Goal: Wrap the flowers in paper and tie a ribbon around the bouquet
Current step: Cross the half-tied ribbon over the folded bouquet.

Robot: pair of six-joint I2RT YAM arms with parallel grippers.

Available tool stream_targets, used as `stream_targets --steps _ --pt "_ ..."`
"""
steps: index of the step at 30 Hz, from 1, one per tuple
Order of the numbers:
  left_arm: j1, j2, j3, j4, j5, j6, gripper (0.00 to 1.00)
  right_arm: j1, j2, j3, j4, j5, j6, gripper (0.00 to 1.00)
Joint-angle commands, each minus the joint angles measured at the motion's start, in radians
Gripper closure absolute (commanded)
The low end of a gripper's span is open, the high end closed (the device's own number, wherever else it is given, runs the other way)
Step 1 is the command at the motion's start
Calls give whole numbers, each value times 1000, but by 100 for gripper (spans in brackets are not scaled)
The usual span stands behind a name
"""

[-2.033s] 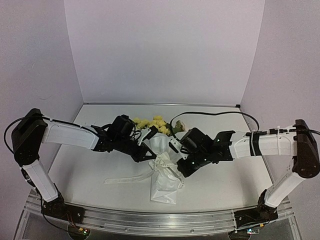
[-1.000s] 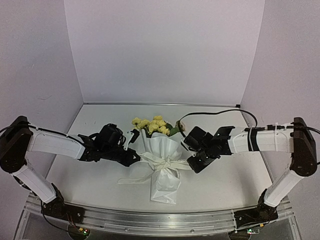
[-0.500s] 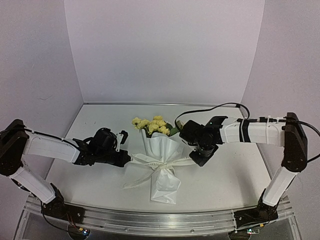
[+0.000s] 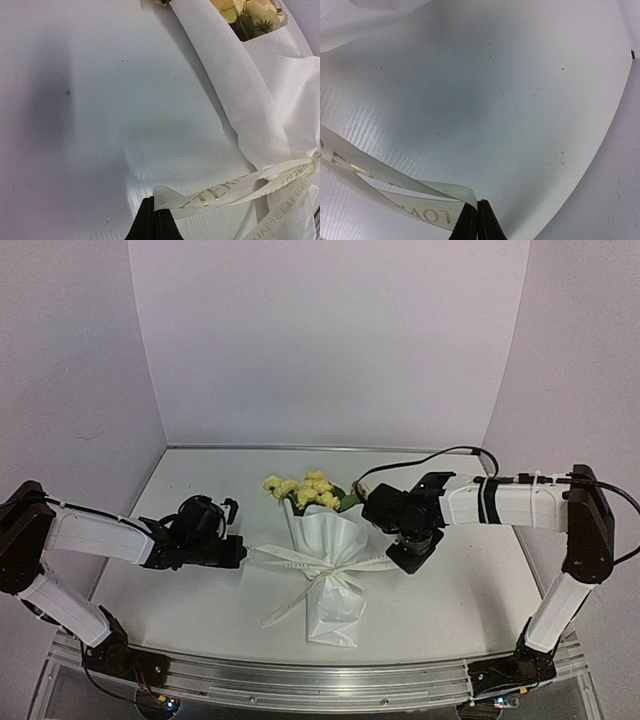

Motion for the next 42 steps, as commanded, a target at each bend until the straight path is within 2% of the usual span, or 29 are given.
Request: stream_targets --steps 1,9,13,24,25,27,30,33,36,39,42 --pt "19 -16 5 0 -13 -12 100 -8 -27 -13 -33 12 30 100" --pt "29 14 22 4 16 -10 100 -8 -29 -12 -26 -45 54 100" --pt "38 20 24 -5 5 -25 100 -23 -15 -13 -25 -21 68 100" --pt "44 71 78 22 117 4 100 -65 -18 -25 18 -190 108 100" --pt "44 76 87 30 148 10 100 -67 -22 -24 28 -220 103 98" --pt "44 80 102 39 182 15 99 -67 -41 -26 48 -267 101 83" --pt "44 75 117 48 200 21 92 -66 -87 -47 90 -294 98 63" --pt "44 77 136 33 197 25 83 -66 -144 -79 119 -317 98 52" --pt "44 86 155 9 186 28 81 -62 -207 -120 170 -411 130 51" --pt "44 83 169 -30 131 19 74 -27 -236 -157 223 -500 168 56" --pt "44 66 171 -39 107 9 72 38 -225 -158 246 -545 221 62"
